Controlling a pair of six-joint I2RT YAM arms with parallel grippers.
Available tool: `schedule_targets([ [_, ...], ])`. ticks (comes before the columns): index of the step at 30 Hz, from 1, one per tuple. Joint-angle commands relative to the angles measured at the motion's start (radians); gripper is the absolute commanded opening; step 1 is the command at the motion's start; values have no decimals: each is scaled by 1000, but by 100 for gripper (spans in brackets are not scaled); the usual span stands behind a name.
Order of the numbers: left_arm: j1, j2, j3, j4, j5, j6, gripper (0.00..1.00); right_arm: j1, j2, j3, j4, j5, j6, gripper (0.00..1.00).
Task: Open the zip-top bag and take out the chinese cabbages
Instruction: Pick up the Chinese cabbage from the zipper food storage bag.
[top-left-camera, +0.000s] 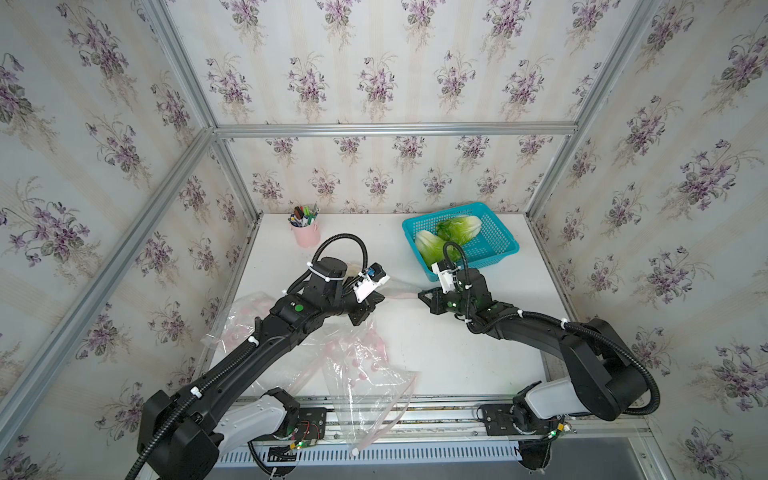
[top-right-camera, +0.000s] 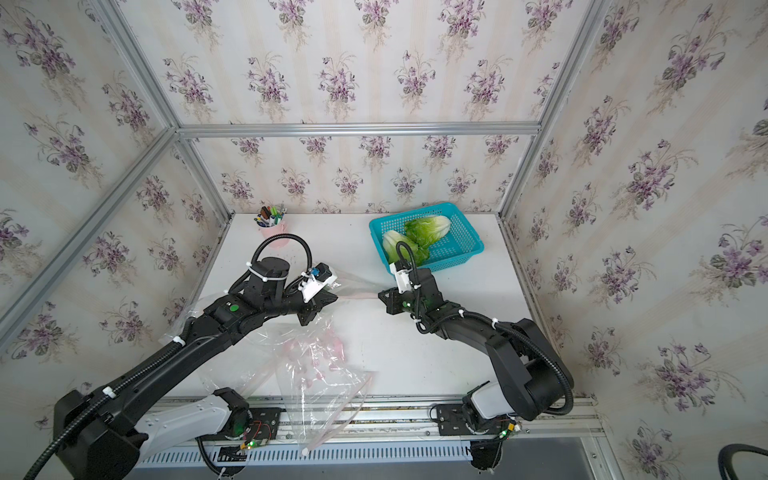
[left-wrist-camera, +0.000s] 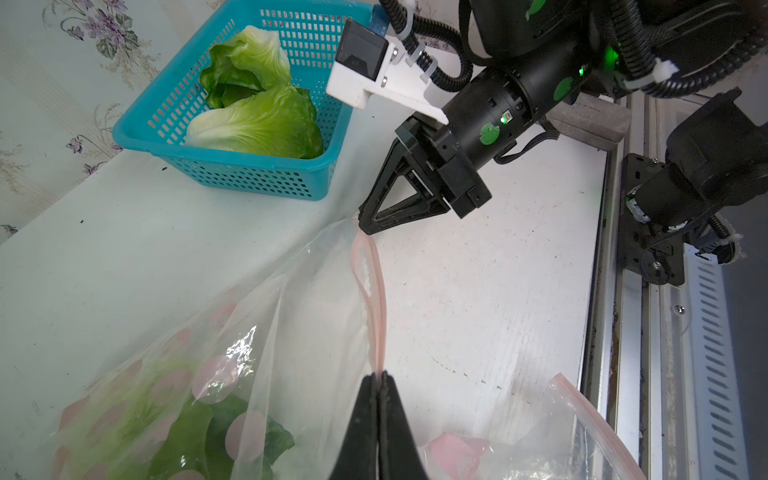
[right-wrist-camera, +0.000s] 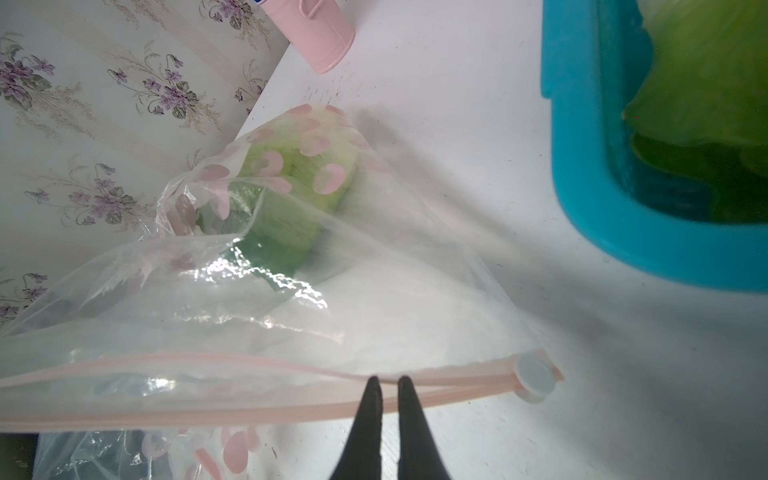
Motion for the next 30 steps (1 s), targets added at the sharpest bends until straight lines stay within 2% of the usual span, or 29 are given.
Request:
schedule_targets([
  [1,-1,-1,5,6,-1,2,0,3,18,14,37,-10,8,9],
  [7,-1,-1,5,5,-5,0,0,49,52,40,15,-17,-13,9],
  [16,-2,11,13,6,-26,-7,0,77,14,10,-22,-19,-25,9],
  [25,-3,19,18,6,-24,-13,0,117,6,-50,33,-23,10,9],
  [30,-7,19,15,6,-9,-9,0,125,27,-41,123,-24,1,18],
])
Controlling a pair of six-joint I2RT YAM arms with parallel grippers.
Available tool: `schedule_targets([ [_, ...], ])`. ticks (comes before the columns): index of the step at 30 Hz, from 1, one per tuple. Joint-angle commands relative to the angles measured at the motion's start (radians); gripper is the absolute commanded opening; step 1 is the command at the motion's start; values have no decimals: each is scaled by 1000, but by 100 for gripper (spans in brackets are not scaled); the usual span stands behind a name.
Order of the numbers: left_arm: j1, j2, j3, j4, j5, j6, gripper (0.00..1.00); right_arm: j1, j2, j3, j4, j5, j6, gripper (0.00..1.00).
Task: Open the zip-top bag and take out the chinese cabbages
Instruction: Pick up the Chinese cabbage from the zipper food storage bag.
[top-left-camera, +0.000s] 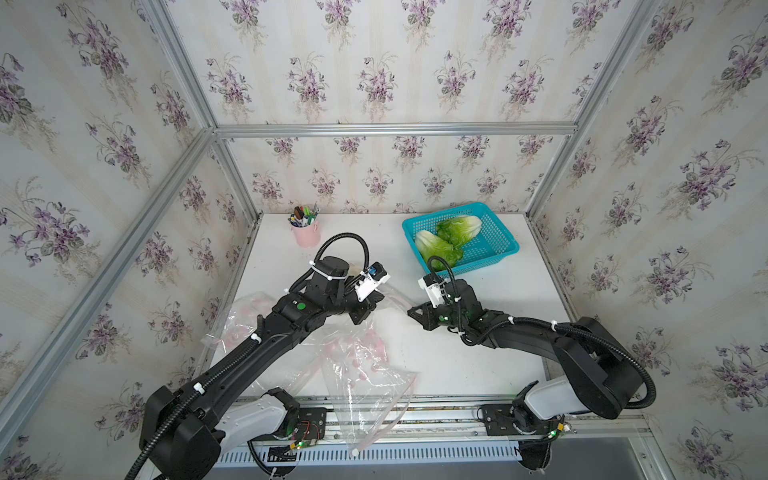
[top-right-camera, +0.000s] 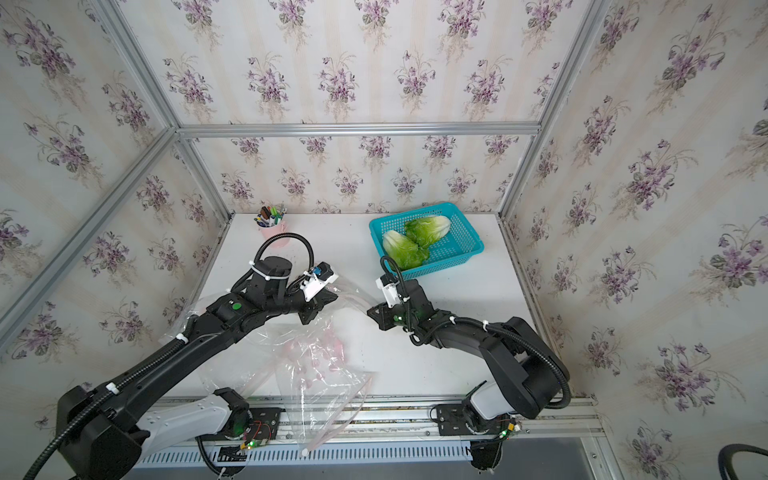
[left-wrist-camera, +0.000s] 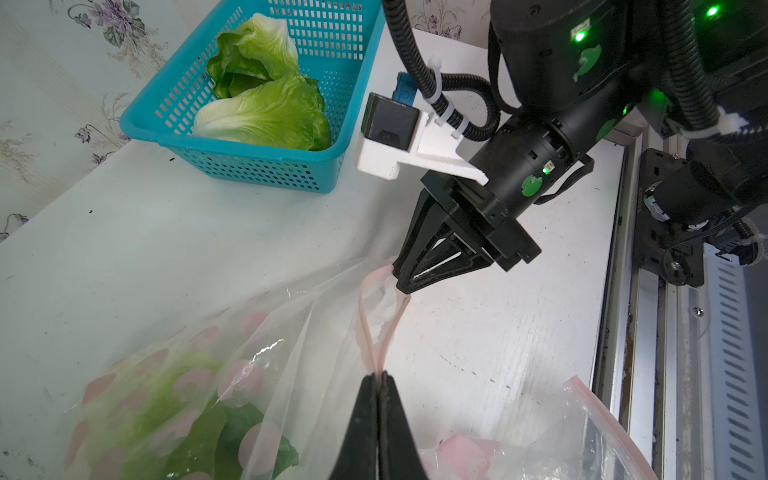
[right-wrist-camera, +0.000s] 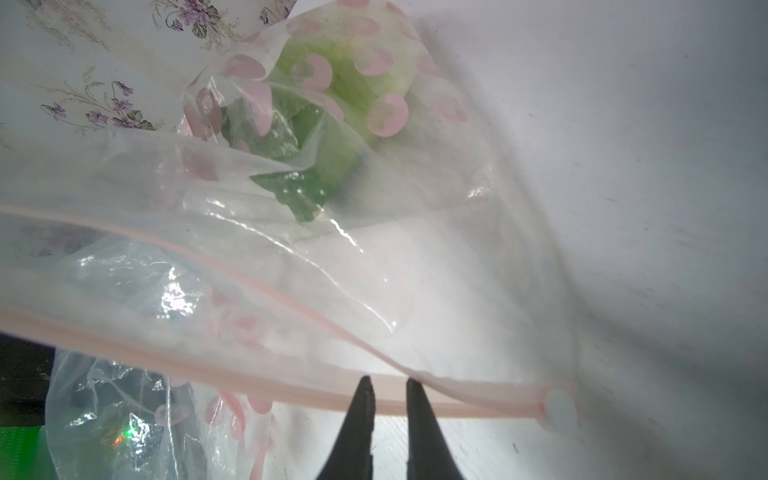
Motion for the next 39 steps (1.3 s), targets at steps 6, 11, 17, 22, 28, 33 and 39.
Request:
schedule_targets([
  [6,-8,-5,2,9,35,0,0,3,93,84,150,-26,-7,43],
  [11,-11,2,0,9,33,1,0,15,155,120,202,-32,-10,57],
  [17,-14,18,4,10,35,1,0,33,244,180,206,-71,-17,59],
  [22,-19,37,4,18,44,-6,0,57,309,224,239,-66,11,61],
  [28,-22,50,7,36,21,-19,0,63,319,177,435,-23,146,60],
  [33,-22,69,13,88,-16,-67,0,138,358,169,498,-44,49,56],
  [39,-22,88,18,174,-36,-139,0,194,490,25,977,22,80,37],
])
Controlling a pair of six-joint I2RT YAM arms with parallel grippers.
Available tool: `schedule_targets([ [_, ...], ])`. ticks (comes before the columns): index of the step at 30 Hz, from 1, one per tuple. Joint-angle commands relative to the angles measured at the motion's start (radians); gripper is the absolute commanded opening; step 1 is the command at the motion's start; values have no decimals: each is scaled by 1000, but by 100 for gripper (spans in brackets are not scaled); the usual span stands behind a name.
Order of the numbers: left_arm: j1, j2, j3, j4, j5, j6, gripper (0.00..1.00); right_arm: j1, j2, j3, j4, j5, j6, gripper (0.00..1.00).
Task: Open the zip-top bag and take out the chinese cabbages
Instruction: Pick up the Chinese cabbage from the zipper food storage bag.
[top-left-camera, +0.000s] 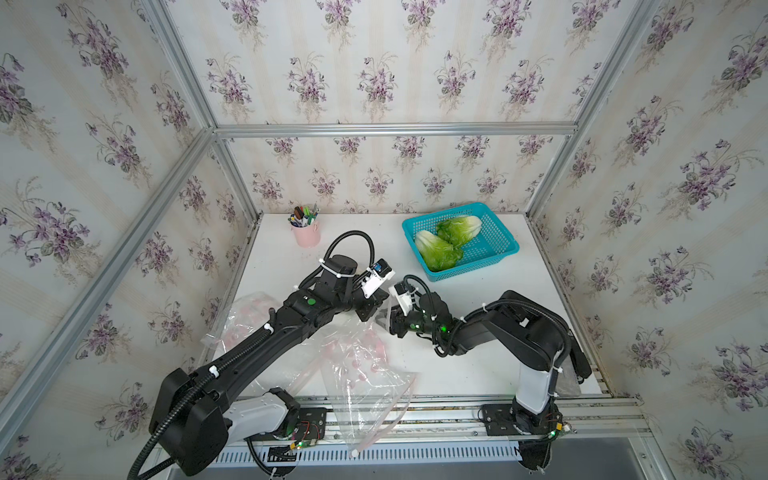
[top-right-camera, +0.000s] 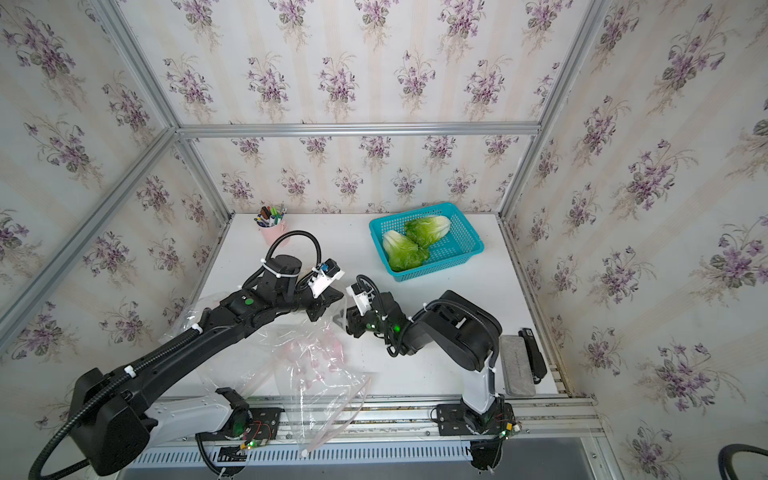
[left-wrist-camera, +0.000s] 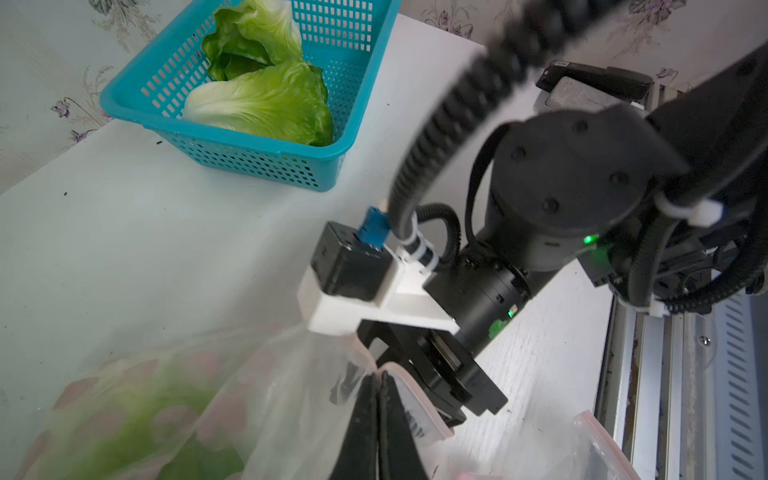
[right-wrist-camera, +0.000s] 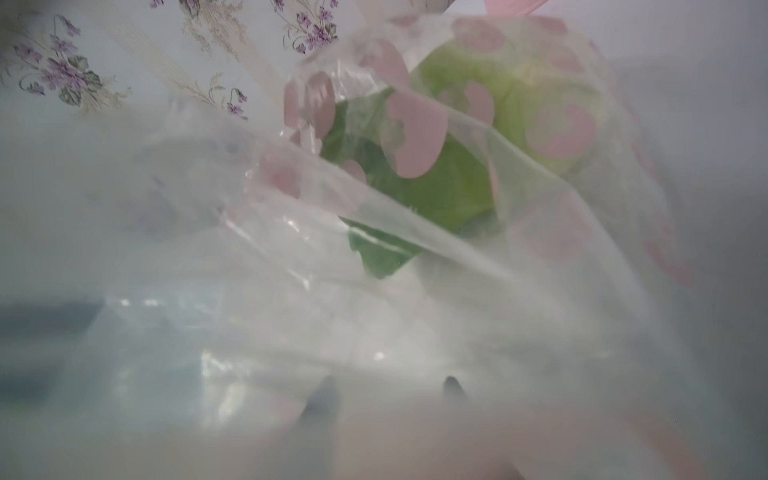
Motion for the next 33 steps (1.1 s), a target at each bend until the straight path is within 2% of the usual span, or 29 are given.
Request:
schedule_targets([
  [1,-1,5,15,100,3,-54,0,11,62,5,269,41,11,37],
  [5,-1,2,14,106,45,-53,0,12,120,36,326,70,36,43],
  [8,0,-5,8,104,38,-49,0,14,128,63,337,85,32,41],
  [12,5,-8,13,98,-2,-57,0,36,107,28,385,198,-47,41],
  [17,22,10,29,94,-49,-87,0,53,109,-81,552,315,-90,43],
  [20,35,22,41,93,-56,-104,0,68,112,-114,588,334,-128,39],
  [26,50,32,68,93,-37,-110,0,108,135,-118,561,327,-182,23],
  [33,51,13,64,93,103,-65,0,109,154,-46,433,256,-184,13],
])
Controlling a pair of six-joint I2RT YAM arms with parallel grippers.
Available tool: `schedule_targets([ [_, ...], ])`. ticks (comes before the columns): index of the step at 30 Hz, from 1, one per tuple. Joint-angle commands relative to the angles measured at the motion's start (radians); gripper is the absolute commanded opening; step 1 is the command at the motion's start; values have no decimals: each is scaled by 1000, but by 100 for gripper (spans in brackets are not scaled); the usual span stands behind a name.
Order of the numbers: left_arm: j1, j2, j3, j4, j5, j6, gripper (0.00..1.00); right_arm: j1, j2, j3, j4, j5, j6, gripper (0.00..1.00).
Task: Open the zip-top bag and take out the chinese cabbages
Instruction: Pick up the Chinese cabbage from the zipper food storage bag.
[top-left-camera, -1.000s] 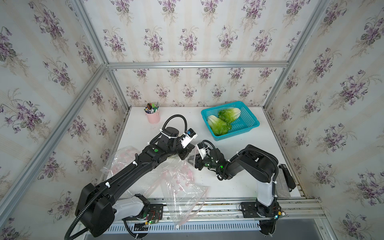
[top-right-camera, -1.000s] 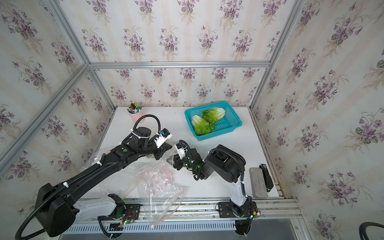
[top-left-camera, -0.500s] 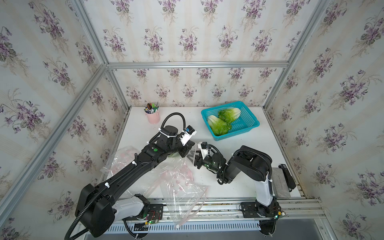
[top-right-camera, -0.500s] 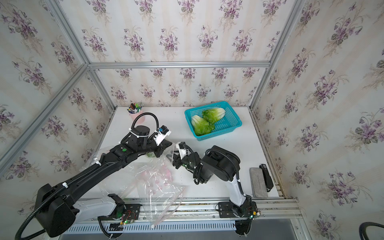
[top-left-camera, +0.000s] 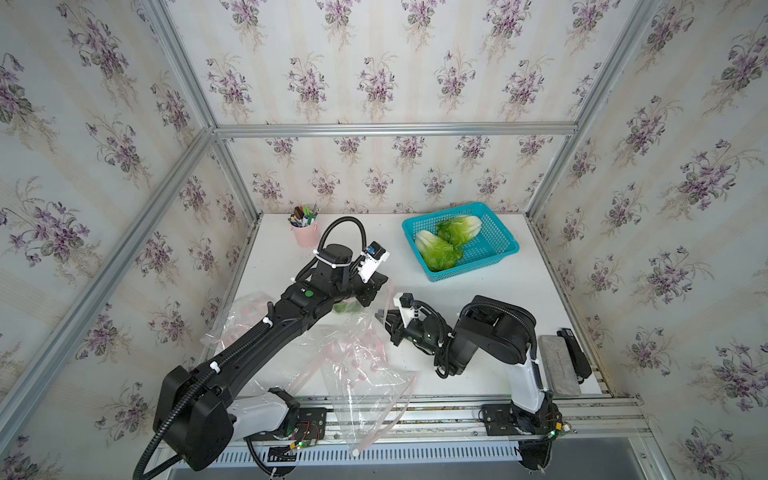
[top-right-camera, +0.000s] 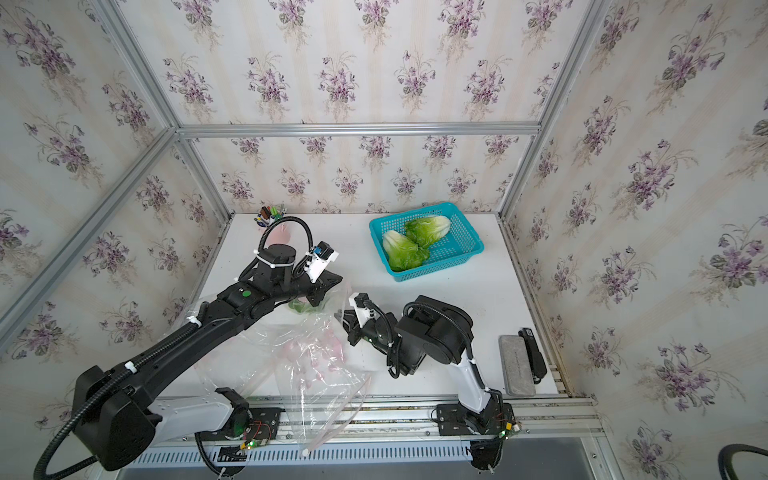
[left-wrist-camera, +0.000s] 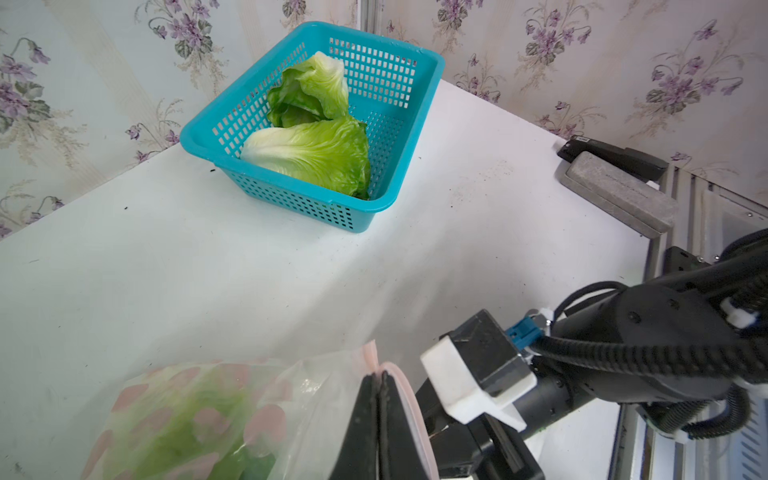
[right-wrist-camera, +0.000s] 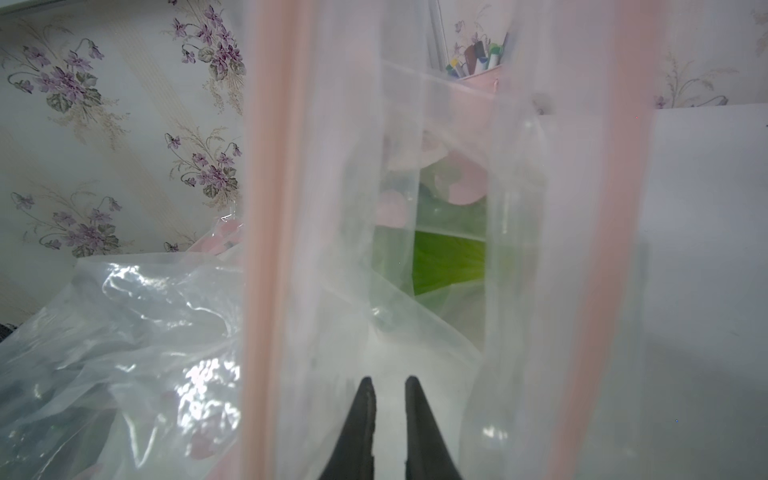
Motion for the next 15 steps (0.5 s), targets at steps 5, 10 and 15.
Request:
schedule_targets([
  [5,1,-31,-19,34,151,49,0,0,8,67,-127,-53,0,13],
  [10,2,-54,-41,20,124,70,0,-14,36,61,-52,-94,86,12],
  [15,2,-64,-53,20,149,92,0,-27,43,110,-143,-158,125,8],
])
